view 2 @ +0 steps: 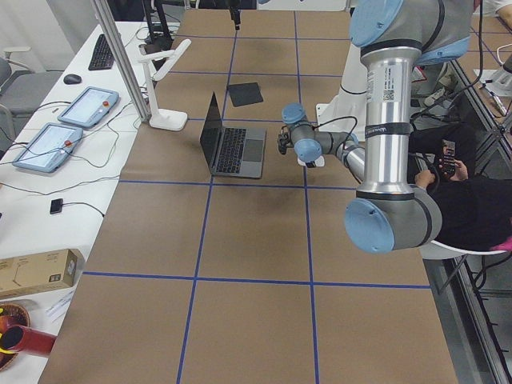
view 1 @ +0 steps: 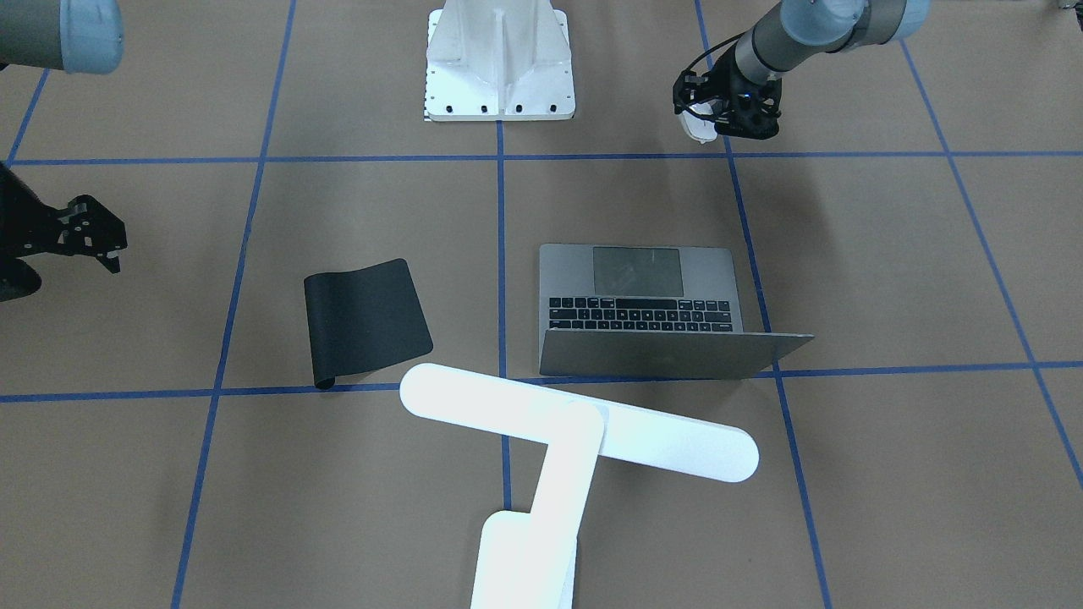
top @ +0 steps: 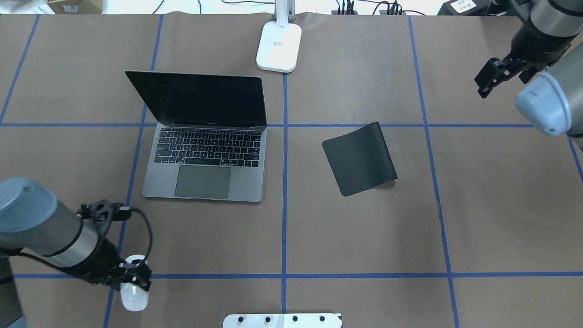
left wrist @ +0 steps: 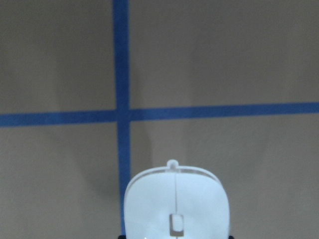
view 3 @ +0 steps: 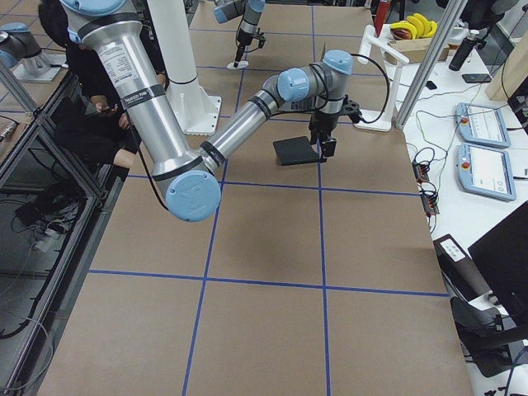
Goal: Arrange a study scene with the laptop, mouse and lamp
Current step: 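Carry the white mouse with the left gripper toward the black mousepad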
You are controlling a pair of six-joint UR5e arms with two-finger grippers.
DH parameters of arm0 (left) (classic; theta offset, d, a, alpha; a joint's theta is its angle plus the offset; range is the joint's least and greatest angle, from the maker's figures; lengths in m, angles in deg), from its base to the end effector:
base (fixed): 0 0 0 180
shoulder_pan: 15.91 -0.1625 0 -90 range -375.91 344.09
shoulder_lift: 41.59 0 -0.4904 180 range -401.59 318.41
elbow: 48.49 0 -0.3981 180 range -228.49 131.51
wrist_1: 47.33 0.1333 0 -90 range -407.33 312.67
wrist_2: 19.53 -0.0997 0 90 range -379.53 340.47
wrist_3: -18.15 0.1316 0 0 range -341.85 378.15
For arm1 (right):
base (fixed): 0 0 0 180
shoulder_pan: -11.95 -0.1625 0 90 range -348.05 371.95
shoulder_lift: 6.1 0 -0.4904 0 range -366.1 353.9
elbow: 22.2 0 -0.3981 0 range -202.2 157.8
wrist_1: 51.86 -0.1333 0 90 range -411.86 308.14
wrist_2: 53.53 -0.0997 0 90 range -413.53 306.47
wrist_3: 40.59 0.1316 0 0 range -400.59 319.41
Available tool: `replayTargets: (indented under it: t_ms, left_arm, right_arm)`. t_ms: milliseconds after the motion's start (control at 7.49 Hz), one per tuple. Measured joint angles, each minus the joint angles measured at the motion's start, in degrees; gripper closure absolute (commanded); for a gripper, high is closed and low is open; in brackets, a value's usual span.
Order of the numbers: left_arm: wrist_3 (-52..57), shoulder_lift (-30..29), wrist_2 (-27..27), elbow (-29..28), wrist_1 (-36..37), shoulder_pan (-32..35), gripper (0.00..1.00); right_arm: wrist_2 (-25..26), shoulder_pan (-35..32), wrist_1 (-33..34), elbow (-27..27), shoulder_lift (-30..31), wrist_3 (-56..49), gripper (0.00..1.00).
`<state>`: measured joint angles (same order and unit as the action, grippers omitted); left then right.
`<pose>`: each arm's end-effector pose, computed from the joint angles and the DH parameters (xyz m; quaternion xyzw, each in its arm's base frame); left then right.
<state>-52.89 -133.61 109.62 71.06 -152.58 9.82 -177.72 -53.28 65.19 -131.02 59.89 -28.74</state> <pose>0.4278 -0.2619 0.4413 -0.1421 0.4631 0.0818 0.8710 -0.2046 -0.5851 0.4175 0.0331 -0.3177 -0.1466 0.9362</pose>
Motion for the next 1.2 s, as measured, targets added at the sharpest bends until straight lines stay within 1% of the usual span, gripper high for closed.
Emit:
replayTargets:
  t_ms: [267, 401, 534, 668, 935, 1202]
  left_arm:
    - [5.01, -13.43, -1.48, -0.31, 17.34, 2.16, 0.34]
    - [7.14, -17.77, -2.63, -0.85, 22.22, 2.68, 0.34]
    - [8.76, -20.94, -3.40, -2.23, 24.20, 3.21, 0.34]
    - [9.72, -24.27, -3.81, -4.53, 24.95, 3.69, 0.34]
    - [10.31, -32.20, -4.10, -11.10, 25.38, 4.38, 0.34]
    - [10.18, -41.17, -4.30, -19.25, 25.44, 4.60, 0.34]
  right_arm:
    - [-0.31, -1.36, -0.06, 0.11, 2.12, -1.01, 0.00]
    - [-0.34, -1.93, -0.19, 0.27, 3.11, -1.59, 0.00]
    - [-0.41, -2.59, -1.43, 0.41, 4.65, -1.95, 0.00]
    - [-0.89, -3.56, -4.27, 0.70, 7.07, -2.10, 0.00]
    - [-4.67, -7.97, -10.28, 3.18, 11.56, -4.85, 0.00]
    - [-6.96, -12.66, -11.71, 6.29, 13.06, -10.74, 0.00]
